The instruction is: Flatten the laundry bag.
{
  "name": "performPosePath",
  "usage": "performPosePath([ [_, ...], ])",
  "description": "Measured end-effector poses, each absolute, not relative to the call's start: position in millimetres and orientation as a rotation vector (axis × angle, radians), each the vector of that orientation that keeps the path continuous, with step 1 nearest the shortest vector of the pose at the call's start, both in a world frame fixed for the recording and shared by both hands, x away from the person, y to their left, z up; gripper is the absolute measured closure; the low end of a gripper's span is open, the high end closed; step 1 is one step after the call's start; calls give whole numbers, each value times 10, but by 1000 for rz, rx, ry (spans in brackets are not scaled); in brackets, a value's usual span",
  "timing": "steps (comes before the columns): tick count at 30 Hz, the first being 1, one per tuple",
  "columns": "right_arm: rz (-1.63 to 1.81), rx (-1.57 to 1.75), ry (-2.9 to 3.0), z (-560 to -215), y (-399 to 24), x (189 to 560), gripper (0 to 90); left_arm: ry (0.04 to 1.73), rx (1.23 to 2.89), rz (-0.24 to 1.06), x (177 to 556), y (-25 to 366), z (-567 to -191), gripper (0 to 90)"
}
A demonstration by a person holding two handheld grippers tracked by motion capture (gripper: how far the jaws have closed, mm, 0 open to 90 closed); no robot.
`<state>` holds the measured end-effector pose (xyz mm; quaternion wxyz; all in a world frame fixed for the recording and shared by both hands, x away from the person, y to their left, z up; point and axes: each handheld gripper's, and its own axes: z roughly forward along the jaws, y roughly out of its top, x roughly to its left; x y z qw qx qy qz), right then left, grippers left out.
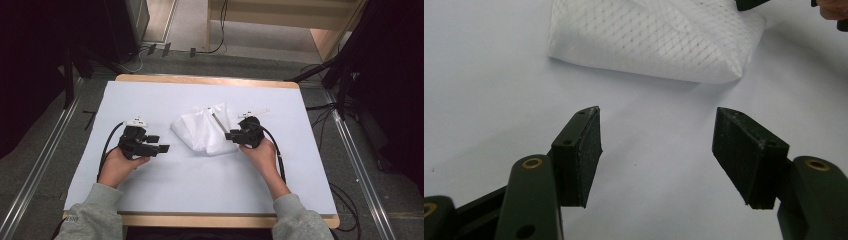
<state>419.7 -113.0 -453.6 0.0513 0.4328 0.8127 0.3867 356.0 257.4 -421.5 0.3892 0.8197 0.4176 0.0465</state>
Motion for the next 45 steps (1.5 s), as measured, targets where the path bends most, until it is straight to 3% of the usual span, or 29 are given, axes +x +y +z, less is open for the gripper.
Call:
performPosePath([
  [3,1197,1315,2510,-4572,-1073,4177,663,1059,2084,119,3559,2572,-4213,370],
  [4,1184,1300,2558,-4595,-1022,4150,776,1062,2080,119,3561,2571,-4211,370],
  [8,1176,1234,2611,-4579,-910,4052,892,1062,2082,121,3561,2565,-4207,371],
  [21,1302,1083,2656,-4450,-662,3705,896,999,2099,99,3547,2374,-4149,372],
  [23,1301,1069,2674,-4466,-647,3627,886,989,2118,93,3558,2310,-4159,373],
  [28,1268,1053,2660,-4413,-752,3532,762,966,2145,70,3607,2201,-4198,378],
  [37,1235,1173,2515,-4411,-1197,3691,715,973,2212,50,3719,1970,-4338,402],
  [40,1195,1243,2478,-4485,-1310,3823,677,1003,2231,54,3749,1937,-4387,459],
  [42,1169,1275,2455,-4531,-1350,3908,634,1022,2232,16,3774,1951,-4414,561],
  [43,1157,1290,2440,-4561,-1367,3970,599,1030,2233,3,3782,1955,-4424,659],
  [45,1151,1304,2435,-4575,-1371,4003,584,1041,2237,-21,3800,1969,-4451,701],
])
